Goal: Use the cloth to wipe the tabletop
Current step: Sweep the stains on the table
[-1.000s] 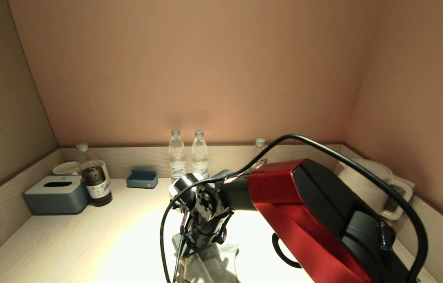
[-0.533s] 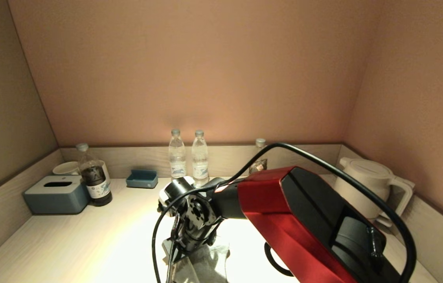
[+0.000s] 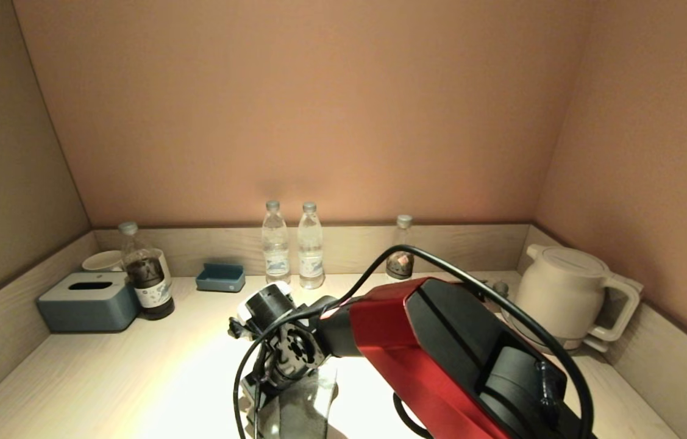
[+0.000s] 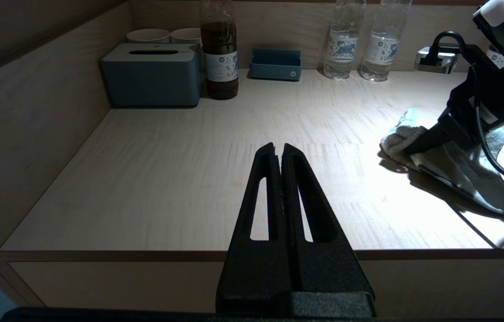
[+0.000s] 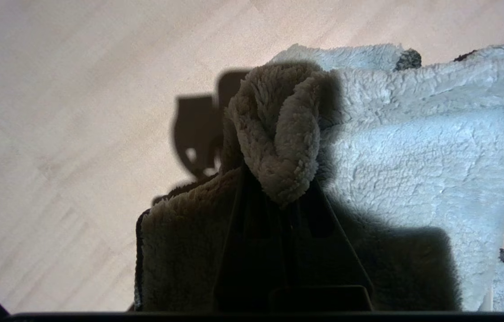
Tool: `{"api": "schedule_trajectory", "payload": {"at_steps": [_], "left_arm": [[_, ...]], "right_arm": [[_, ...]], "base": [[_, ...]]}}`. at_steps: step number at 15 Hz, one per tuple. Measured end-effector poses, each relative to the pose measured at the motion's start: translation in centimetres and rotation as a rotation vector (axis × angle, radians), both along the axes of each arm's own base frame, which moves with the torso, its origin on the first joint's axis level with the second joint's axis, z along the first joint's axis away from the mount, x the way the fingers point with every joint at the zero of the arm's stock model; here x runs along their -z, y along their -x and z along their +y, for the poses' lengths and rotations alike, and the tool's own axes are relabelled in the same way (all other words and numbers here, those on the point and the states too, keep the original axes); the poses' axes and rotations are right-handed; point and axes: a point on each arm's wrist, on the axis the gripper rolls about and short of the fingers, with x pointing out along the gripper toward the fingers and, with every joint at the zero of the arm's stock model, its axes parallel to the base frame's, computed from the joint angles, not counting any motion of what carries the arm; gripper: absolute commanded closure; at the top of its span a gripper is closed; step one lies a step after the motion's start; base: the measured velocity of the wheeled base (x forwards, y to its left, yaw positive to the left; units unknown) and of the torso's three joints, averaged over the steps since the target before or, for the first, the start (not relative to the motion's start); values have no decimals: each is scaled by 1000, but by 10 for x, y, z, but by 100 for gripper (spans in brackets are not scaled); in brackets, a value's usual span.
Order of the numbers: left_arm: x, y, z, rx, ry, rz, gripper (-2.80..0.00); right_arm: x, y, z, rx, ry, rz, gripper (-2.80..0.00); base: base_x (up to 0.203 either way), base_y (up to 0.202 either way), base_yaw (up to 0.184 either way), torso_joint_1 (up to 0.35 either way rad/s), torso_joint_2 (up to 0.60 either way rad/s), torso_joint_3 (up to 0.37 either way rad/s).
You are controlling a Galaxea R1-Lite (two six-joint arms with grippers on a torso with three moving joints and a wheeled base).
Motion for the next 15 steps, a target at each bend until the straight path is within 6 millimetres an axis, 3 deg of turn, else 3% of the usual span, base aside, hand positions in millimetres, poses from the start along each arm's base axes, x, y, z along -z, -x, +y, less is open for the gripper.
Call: {"api": "schedule_trajectory", "payload": {"at_steps": [7,15], "left_arm": [[0,0,0,0,0,0,0],[0,0,0,-1,0,0,0]], "right_arm": [[7,-5,6,-39,-2,-97,0],[-6,-42,-53,154,72,-23,0]], "base": [[0,0,0,0,0,0],[0,0,0,0,0,0]]}}
